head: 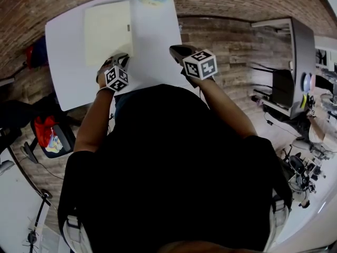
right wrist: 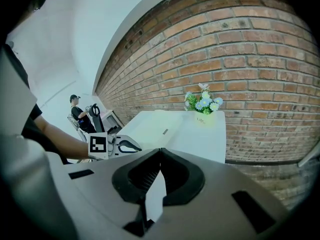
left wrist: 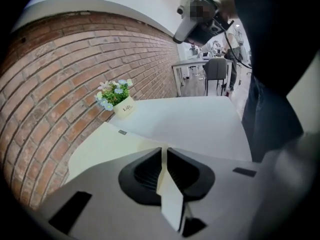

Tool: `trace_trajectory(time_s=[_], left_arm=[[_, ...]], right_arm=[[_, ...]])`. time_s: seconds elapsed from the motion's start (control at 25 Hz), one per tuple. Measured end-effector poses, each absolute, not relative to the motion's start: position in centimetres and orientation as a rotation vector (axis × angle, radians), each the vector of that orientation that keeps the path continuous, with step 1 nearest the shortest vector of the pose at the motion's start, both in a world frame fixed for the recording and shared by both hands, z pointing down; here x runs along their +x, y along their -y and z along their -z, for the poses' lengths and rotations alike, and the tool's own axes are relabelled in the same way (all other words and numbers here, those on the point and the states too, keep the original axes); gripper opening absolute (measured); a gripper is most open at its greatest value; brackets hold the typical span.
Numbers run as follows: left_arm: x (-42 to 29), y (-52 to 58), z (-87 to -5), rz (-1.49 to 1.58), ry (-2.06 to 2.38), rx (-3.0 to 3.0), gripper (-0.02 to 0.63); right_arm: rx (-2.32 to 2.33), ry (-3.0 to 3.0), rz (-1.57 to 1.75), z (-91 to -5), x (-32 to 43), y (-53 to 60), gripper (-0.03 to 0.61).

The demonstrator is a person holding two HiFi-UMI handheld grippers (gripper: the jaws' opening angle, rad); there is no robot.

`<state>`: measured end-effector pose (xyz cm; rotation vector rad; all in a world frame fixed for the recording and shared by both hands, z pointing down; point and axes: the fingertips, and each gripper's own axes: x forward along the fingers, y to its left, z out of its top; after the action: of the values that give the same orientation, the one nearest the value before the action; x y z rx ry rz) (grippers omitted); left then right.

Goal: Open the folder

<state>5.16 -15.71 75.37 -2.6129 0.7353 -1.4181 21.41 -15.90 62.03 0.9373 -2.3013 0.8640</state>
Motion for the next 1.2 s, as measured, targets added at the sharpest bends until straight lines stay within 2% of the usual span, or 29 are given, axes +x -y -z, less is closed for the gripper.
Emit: trace_trajectory(time_s=[0.32,1.2], left_arm=[[4.6,16.5,-73.7,1.292,-0.871,-2.783,0.031],[1.9,18.1,-69.5,0.706,-1.373,-3.256,0.026]], right_arm=[[0.920,2.310,-0.864,-62.1,20.7,15.6,0.028],[0.874,2.324,-0.862,-62.2,19.4,15.0,0.028]])
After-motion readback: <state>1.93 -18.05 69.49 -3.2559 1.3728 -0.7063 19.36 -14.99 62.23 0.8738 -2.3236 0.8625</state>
